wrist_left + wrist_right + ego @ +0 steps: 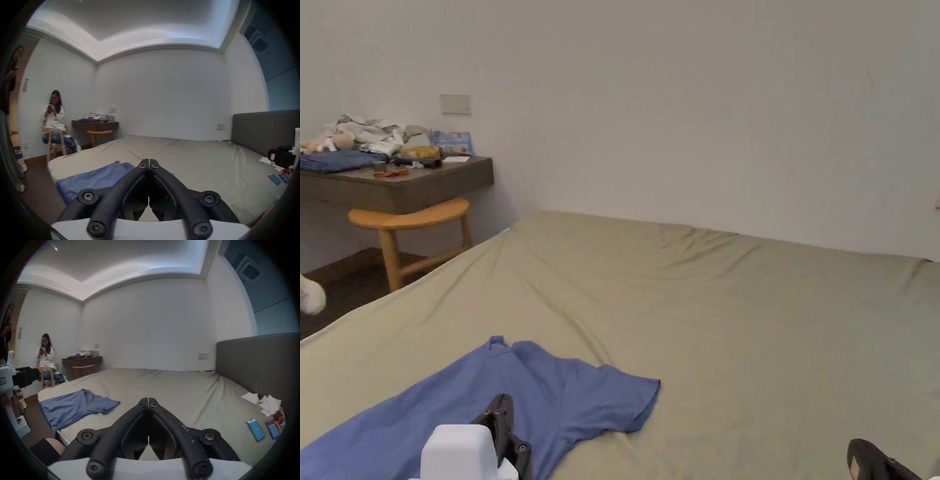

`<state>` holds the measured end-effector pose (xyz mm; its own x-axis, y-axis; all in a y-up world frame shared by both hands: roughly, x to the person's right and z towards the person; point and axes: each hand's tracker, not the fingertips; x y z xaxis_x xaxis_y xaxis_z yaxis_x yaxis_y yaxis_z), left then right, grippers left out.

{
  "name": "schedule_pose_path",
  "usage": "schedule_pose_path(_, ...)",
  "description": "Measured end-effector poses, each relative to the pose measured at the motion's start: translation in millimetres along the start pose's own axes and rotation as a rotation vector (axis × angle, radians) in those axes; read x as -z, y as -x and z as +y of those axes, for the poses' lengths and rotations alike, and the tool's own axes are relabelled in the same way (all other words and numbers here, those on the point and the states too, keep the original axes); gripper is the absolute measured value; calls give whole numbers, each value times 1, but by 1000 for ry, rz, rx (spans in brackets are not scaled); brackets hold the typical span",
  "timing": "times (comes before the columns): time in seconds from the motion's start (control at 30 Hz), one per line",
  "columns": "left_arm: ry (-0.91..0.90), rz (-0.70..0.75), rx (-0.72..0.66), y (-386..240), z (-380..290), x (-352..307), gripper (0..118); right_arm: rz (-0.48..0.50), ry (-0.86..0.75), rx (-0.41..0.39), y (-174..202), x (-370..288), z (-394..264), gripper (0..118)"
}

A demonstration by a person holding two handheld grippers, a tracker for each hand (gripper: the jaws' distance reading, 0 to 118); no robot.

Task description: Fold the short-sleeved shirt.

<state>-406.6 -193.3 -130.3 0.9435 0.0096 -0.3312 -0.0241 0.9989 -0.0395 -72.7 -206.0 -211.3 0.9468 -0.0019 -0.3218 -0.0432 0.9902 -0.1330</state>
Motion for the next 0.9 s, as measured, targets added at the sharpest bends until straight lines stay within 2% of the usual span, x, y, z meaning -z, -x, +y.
schedule_pose_path(0.23, 47, 239, -11, 92, -8, -35, 0, 303, 1, -39, 97, 38, 6, 1)
schedule_pose_path(0.37, 66, 288, -28, 117, -14, -45, 0, 383, 2, -72, 126, 46, 8, 1)
schedule_pose_path(0.5, 100, 281, -19, 121, -24, -33, 0, 391, 14, -85, 128, 58, 8, 1)
schedule_pose_path(0.63, 169, 212, -15, 115, -36, 3, 0, 365, 49, -74, 117, 75, 3, 1)
schedule_pose_path(0.77, 267, 106, -44, 108, -44, 78, 0, 329, 94, -97, 103, 98, -7, 1)
schedule_pose_path(0.9, 395, 10, 11, 97, -58, 189, 0, 306, 136, -118, 90, 128, -19, 1)
